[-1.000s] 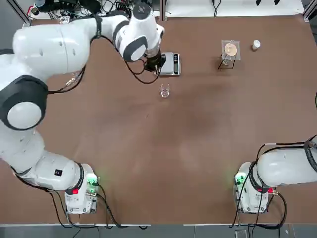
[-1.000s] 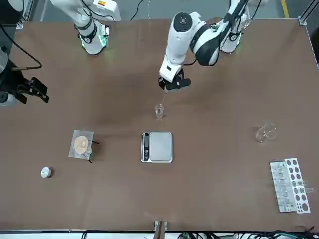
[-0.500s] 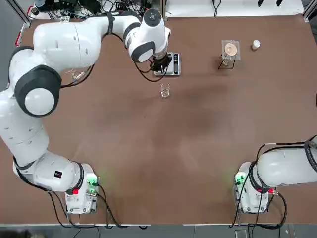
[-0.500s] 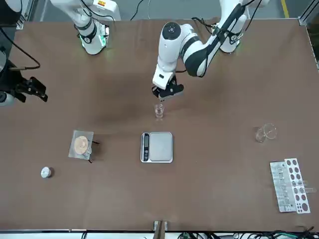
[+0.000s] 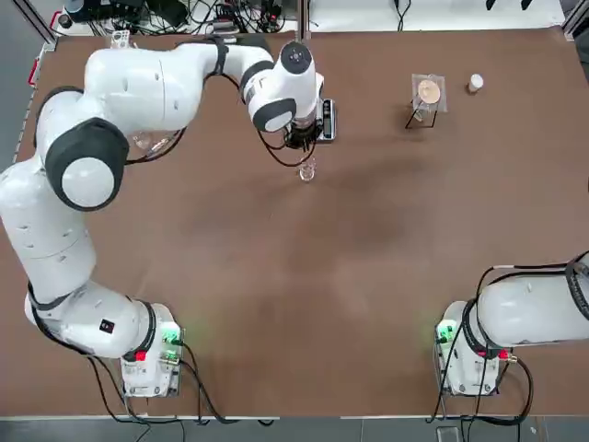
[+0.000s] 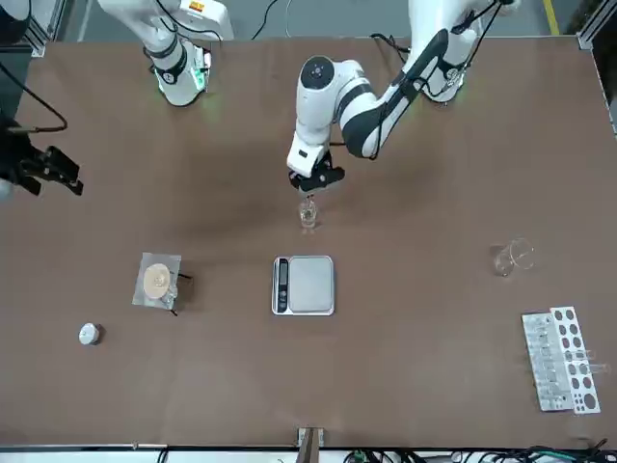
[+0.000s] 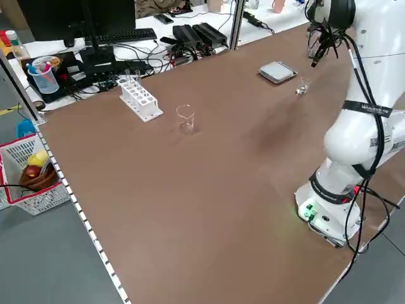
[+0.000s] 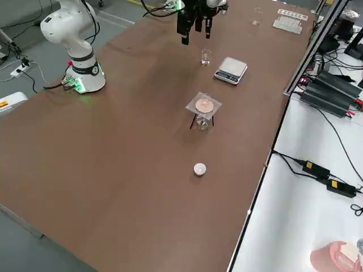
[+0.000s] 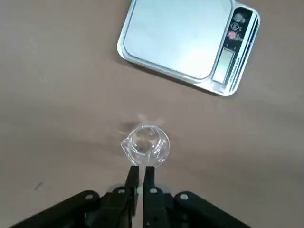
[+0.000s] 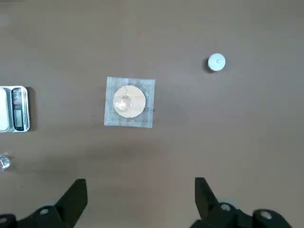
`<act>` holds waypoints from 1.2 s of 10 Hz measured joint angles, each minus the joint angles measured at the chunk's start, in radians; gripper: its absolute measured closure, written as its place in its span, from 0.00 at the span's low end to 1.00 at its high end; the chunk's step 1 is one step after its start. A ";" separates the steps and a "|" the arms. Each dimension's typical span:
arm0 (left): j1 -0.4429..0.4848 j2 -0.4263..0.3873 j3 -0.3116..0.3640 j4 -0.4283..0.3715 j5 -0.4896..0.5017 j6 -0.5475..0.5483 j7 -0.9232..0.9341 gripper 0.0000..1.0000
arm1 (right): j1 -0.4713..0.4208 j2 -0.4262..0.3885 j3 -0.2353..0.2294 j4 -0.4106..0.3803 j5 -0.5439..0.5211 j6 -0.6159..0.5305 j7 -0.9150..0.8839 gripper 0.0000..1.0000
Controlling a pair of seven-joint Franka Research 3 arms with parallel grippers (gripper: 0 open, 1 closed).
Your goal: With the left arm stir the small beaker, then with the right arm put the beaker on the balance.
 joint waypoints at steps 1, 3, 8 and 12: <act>0.000 0.001 0.003 0.000 0.009 0.000 0.000 0.93 | 0.000 -0.001 0.002 0.000 0.000 -0.003 0.000 0.00; 0.001 0.004 0.009 0.000 0.025 0.000 0.000 0.93 | 0.000 -0.001 0.007 0.000 0.000 -0.006 -0.001 0.00; -0.003 0.032 0.025 0.034 0.034 0.000 -0.022 0.93 | 0.002 -0.001 0.017 -0.002 0.000 -0.018 -0.001 0.00; -0.039 0.038 0.025 0.040 0.044 -0.015 -0.060 0.93 | 0.002 -0.001 0.019 -0.006 0.000 -0.035 -0.001 0.00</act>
